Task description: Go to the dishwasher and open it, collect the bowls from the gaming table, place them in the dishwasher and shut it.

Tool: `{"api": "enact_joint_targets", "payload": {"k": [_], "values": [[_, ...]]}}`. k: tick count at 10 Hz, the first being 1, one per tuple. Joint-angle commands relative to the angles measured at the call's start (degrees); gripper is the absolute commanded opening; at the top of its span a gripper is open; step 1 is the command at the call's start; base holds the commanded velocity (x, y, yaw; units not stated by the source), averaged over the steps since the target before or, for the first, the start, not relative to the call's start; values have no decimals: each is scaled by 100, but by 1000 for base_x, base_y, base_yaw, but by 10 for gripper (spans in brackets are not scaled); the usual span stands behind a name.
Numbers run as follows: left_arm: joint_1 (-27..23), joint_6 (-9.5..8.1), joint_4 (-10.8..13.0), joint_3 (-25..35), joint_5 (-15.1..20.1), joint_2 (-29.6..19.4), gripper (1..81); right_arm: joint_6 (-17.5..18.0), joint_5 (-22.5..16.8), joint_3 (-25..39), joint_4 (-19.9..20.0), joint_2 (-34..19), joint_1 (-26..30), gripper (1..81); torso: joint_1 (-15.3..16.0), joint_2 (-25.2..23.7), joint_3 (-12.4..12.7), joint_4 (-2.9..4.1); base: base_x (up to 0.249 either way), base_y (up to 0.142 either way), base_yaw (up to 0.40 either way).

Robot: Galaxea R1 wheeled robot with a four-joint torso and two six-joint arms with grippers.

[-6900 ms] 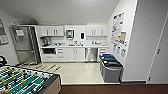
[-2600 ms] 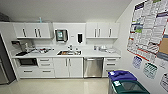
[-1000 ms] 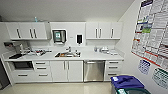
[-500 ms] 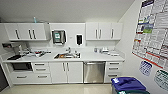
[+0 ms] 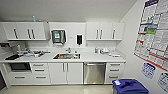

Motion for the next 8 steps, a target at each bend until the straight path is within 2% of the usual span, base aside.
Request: {"api": "enact_joint_targets", "payload": {"k": [1,8], "values": [[-359,31,22,36,223,-59,811,-20,-258,55,-28,-107,341,811,0,0,0,0,84,0,0],[-350,39,40,9,223,-58,811,-20,-276,37,-29,-107,332,811,-2,2,0,0,105,0,0]]}}
